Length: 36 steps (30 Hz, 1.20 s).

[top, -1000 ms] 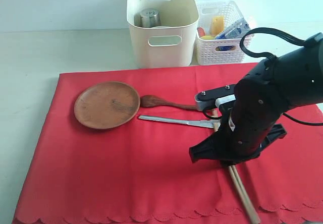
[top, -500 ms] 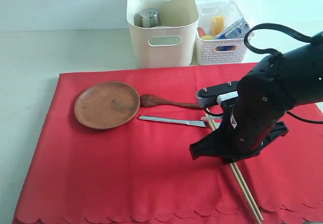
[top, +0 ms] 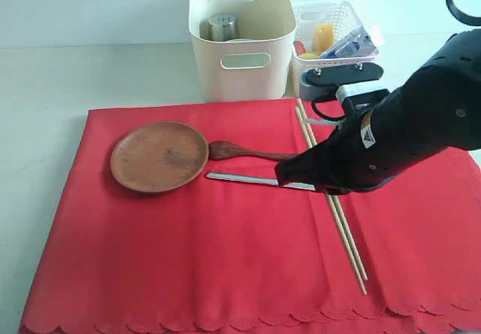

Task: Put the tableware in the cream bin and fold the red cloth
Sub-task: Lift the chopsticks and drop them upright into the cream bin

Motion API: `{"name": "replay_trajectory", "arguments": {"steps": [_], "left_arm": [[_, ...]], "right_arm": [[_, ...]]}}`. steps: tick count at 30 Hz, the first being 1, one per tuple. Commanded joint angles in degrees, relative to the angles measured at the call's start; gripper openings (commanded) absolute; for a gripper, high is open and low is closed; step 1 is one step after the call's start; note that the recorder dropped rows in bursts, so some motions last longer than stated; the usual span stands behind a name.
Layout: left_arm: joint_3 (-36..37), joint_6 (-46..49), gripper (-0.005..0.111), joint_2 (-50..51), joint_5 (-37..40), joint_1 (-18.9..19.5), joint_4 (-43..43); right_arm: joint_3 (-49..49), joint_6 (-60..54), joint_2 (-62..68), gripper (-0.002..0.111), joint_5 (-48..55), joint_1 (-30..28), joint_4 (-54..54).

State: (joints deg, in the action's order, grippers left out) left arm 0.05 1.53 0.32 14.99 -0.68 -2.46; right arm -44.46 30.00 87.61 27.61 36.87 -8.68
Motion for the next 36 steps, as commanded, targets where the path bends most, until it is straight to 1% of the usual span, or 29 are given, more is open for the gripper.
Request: {"name": "replay_trajectory", "arguments": {"steps": [1, 6, 14, 22, 29, 36], "left_arm": [[-0.05, -0.21, 0.003, -0.32, -0.09, 0.08, 0.32], [-0.05, -0.21, 0.003, -0.32, -0.09, 0.08, 0.32], [-0.05, -0.21, 0.003, -0.32, -0.09, 0.08, 0.32], [-0.05, -0.21, 0.003, -0.32, -0.09, 0.08, 0.32], [-0.05, -0.21, 0.003, -0.32, -0.09, 0.08, 0.32], [-0.05, -0.21, 0.003, -0.32, -0.09, 0.08, 0.32]], "right_arm": [[-2.60, -0.39, -0.62, 0.000, -4.78, -0.02, -4.33], [-10.56, -0.39, 0.27, 0.000, -5.47, -1.34, -9.31], [-24.98, -0.39, 6.81, 0.000, -6.18, -7.56, -14.54], [-37.53, -0.39, 15.60, 0.000, -16.11, -12.07, -16.43], [-48.35, -0.39, 25.92, 0.000, -24.22, -13.19, -16.98], [-57.00, -0.39, 35.36, 0.000, -27.96, -14.16, -17.41]]}}
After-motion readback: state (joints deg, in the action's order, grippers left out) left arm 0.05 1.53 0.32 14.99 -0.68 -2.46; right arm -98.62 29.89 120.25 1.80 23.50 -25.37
